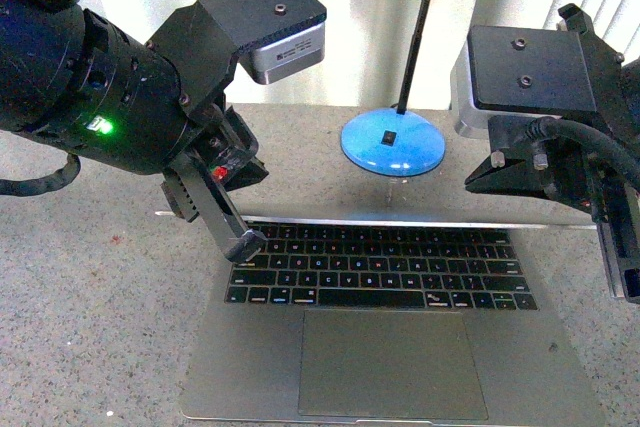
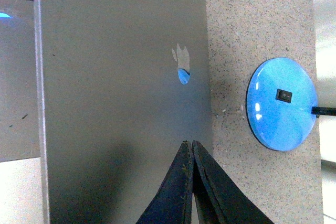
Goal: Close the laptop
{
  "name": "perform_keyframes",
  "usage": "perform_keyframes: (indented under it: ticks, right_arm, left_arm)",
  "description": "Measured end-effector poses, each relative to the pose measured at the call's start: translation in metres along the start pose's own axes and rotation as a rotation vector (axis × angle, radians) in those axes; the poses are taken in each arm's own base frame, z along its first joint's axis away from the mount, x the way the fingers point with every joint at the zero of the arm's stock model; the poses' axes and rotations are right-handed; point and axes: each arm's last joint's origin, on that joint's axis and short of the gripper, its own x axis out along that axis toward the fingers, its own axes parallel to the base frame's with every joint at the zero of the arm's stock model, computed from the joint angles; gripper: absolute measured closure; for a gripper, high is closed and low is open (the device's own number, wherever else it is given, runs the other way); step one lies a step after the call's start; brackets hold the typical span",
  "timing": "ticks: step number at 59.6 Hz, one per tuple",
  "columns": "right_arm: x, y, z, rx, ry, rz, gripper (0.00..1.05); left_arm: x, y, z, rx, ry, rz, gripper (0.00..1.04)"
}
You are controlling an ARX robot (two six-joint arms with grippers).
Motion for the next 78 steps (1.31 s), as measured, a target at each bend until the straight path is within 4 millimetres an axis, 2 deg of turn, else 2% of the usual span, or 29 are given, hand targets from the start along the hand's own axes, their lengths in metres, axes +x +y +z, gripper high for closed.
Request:
perform_keyframes:
  ticks: [53, 78]
  right_arm:
    - [0.013, 0.016, 0.000, -0.005, -0.003, 0.040, 1.02]
    - [0.021, 0.028, -0.008, 0.012, 0.005, 0.069, 1.02]
  left_arm:
    - [0.009, -0.011, -0.014, -0.005, 0.019, -0.027, 1.01]
    - [0.014, -0.015, -0.021, -0.018, 0.024, -0.040, 1.01]
